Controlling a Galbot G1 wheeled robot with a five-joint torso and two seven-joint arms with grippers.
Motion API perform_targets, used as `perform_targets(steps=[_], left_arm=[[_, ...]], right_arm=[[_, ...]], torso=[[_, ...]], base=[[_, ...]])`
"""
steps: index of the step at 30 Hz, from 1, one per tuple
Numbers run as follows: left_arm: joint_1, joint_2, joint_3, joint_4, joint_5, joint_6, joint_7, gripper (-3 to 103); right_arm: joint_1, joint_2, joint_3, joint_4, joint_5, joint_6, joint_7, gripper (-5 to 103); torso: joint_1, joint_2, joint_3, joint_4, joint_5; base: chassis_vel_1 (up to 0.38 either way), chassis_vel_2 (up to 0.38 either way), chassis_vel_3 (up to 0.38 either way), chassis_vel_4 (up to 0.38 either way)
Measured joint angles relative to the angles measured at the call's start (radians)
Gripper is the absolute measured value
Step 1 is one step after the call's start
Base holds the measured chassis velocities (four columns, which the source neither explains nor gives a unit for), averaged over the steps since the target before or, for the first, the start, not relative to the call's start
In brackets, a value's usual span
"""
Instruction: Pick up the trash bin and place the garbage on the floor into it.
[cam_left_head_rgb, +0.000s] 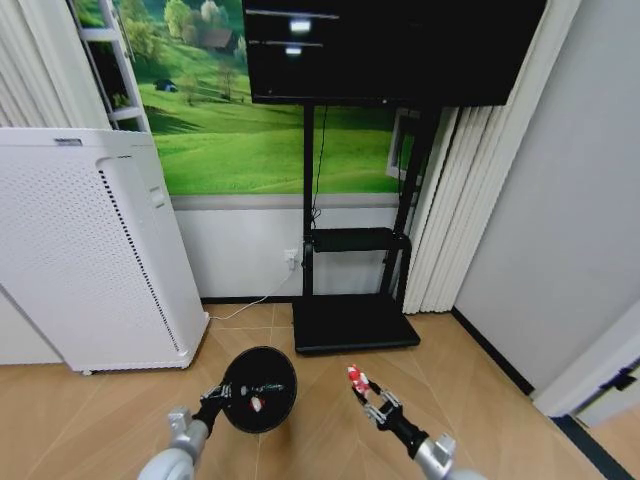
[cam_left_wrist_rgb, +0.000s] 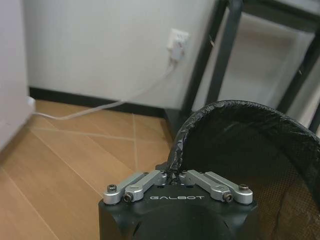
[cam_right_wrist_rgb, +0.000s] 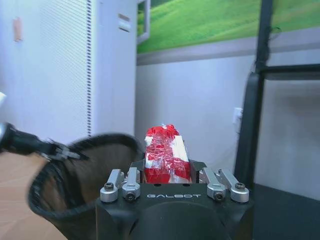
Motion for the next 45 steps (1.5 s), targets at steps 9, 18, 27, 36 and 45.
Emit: perform_targets(steps=[9, 18, 27, 36, 45], left_arm=[[-0.264, -0.032, 0.293, 0.128, -0.016, 0.019, -0.033, 4], [-0.374, -0.042, 0.496, 0.124, -0.024, 0.049, 0.022, 4], [-0.317, -0.026, 0.465, 0.040, -0.020, 0.058, 0.060, 4], [-0.251, -0.011, 0.370, -0.005, -0.012, 0.059, 0.071, 4], [-0.165, 0.000, 0.256, -0.059, -0.028, 0.079, 0.020, 4]], right_arm=[[-0.003, -0.017, -0.042, -0.007, -0.096, 0.050, -0.053, 46], [-0.003, 0.001, -0.035, -0.020, -0.107, 0.052, -0.051, 46], [-0.014, 0.009, -0.016, -0.037, -0.118, 0.048, -0.045, 50], [-0.043, 0.018, -0.017, -0.024, -0.126, 0.051, -0.046, 83], [-0.075, 0.041, 0.015, 0.045, -0.106, 0.083, 0.065, 100]], torso=[[0.000, 0.000, 0.000, -0.0002, 0.0001], [0.000, 0.000, 0.000, -0.0001, 0.0005], [0.000, 0.000, 0.000, -0.0001, 0.0007], [0.000, 0.000, 0.000, 0.0000, 0.0005], [0.000, 0.000, 0.000, 0.0000, 0.0000]], base=[[0.000, 0.000, 0.000, 0.000], [0.000, 0.000, 0.000, 0.000], [0.000, 0.000, 0.000, 0.000], [0.000, 0.000, 0.000, 0.000], [0.000, 0.000, 0.000, 0.000]])
